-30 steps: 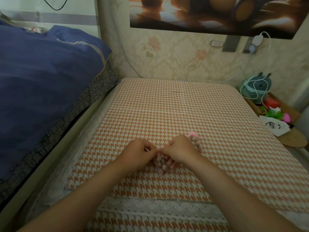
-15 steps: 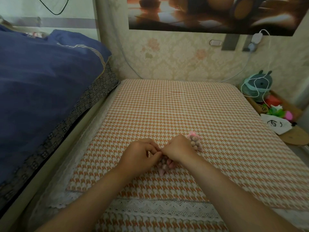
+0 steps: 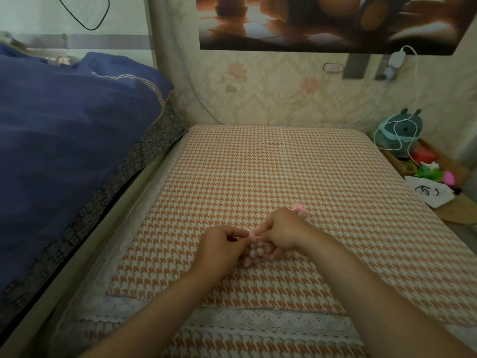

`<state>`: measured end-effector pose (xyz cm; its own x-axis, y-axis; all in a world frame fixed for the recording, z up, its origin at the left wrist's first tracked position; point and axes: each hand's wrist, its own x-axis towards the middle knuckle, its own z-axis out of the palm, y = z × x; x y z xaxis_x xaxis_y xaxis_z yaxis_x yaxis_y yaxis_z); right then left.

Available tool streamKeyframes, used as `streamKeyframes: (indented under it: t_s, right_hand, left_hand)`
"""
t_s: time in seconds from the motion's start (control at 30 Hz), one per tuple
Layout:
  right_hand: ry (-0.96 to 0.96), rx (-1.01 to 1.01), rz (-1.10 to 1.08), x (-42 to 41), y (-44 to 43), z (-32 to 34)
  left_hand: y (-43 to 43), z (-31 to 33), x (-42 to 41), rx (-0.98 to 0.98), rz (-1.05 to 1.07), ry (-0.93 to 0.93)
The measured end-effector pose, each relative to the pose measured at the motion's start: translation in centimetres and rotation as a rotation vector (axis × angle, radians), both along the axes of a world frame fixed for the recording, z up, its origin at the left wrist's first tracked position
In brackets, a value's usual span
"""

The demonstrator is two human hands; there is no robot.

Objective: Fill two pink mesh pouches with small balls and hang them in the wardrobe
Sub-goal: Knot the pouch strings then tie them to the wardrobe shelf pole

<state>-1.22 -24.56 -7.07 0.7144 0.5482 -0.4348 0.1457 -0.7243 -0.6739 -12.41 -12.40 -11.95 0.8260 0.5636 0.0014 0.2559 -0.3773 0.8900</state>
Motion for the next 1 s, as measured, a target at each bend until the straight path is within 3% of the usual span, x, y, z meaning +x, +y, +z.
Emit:
streamKeyframes:
  t_s: [0.1,0.2,0.63,0.8,1.0]
  right_hand:
    - [-0.245,-0.134,0.128,0.3,-0.8,0.2]
    - [-0.460,-0.128,0.222,0.6,-1.4,0.5]
    - [-0.796,-0.008,0.526,2.0,-1.8,-1.2]
    - [-0.808,0.105,0.585,2.6,-2.0,-1.4]
    - [-0.617,0.215,0.404,2.8,-2.5,-2.1]
  left_hand:
    - [0.3,0.3,0.7,-0.020,-0.038,0.027]
    - [0.5,0.5,1.6,-0.062,-0.067,0.037]
    - [-0.6,-0.8,3.4,-0.150,0.011,-0.025]
    - [0.0,0.1,3.7,-0.050,-0.112,0.016]
    - [0.7,-0.5,3.9,-0.078,-0.193,0.015]
